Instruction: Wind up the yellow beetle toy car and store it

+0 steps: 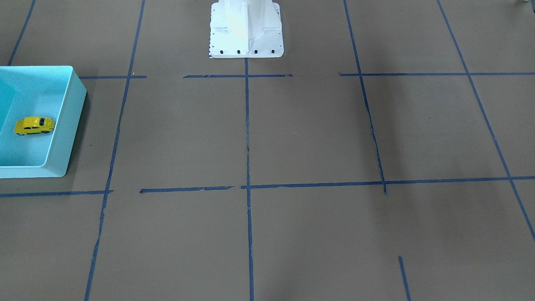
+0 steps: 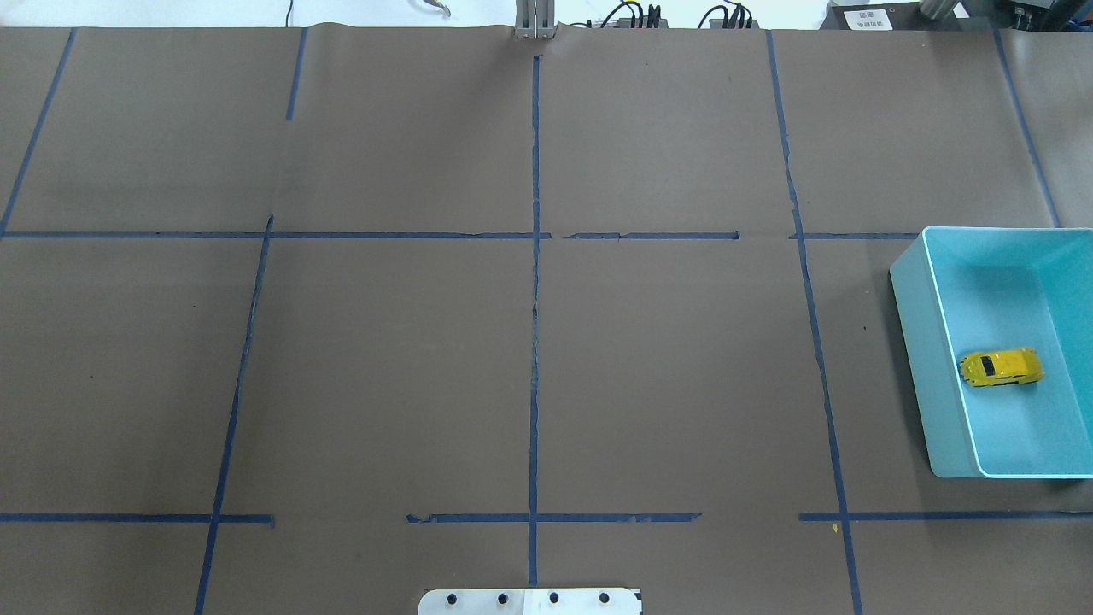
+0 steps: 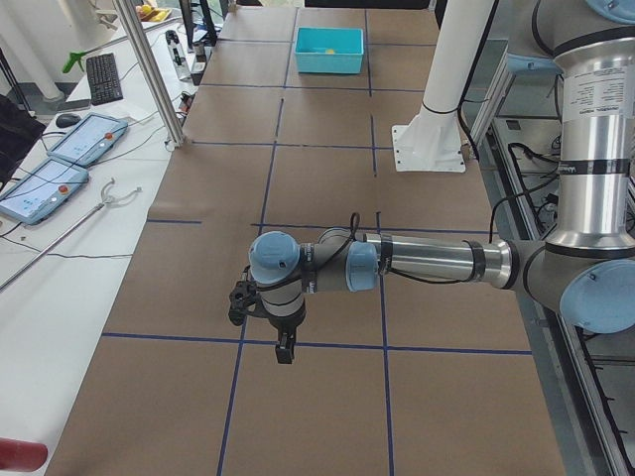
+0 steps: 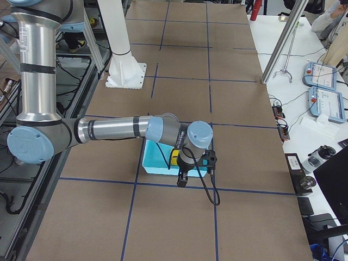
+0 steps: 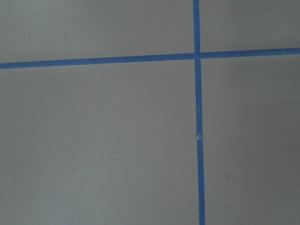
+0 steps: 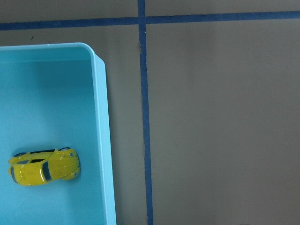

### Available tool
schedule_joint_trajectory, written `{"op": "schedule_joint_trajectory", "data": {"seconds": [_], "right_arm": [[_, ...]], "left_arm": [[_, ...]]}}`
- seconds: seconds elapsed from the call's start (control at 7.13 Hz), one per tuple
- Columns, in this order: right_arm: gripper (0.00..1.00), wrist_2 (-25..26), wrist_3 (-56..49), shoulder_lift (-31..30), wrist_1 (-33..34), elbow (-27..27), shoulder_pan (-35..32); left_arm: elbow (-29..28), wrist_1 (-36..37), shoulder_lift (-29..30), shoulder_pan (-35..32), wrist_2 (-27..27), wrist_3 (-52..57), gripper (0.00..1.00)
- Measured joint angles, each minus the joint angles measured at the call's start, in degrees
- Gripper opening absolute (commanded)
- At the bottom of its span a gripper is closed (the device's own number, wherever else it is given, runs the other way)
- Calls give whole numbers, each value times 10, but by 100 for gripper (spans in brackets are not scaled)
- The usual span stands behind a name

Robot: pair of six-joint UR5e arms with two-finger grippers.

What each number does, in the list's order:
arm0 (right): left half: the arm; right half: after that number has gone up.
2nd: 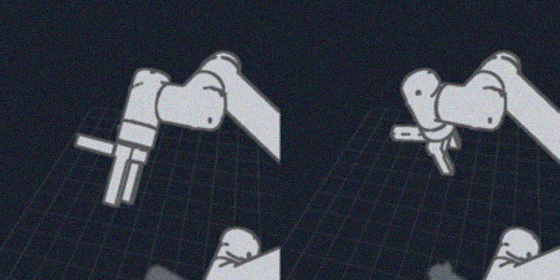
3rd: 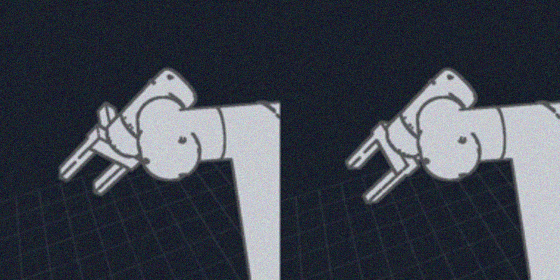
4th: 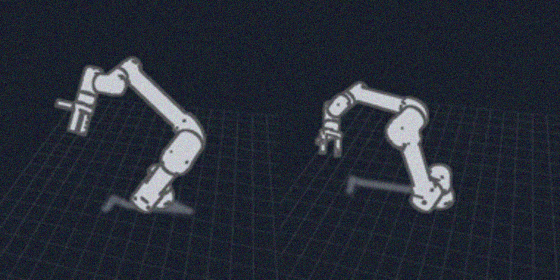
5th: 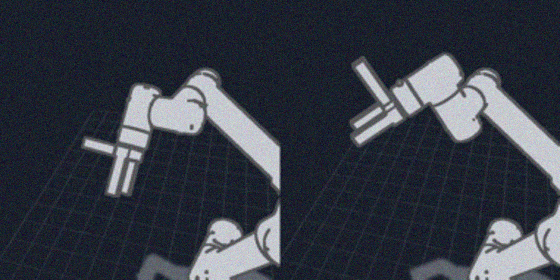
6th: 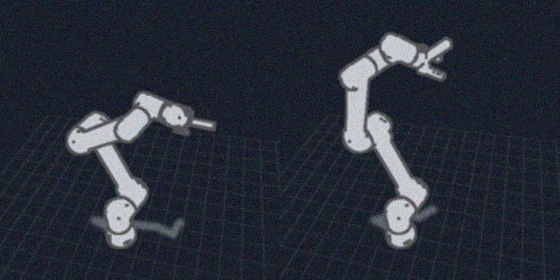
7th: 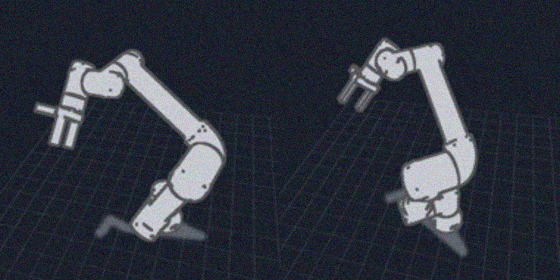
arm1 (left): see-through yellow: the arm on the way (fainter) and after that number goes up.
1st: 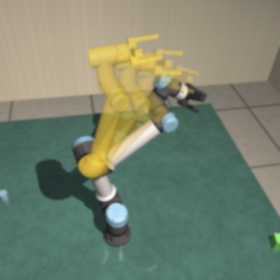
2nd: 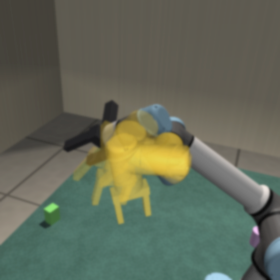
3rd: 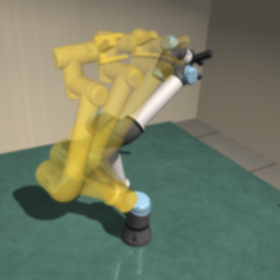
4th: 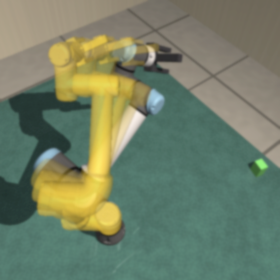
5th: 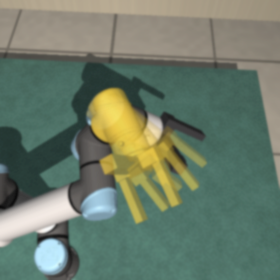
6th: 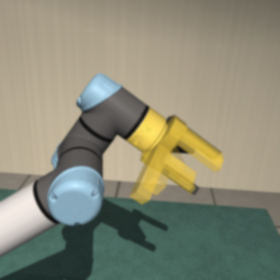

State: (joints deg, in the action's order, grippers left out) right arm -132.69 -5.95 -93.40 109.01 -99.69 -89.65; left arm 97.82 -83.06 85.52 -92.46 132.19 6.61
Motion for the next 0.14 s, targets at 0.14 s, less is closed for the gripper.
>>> {"op": "schedule_joint_trajectory", "data": {"seconds": [0.14], "right_arm": [[99,0,-1,1,-2,3,0]], "left_arm": [[0,0,0,0,0,0,100]]}}
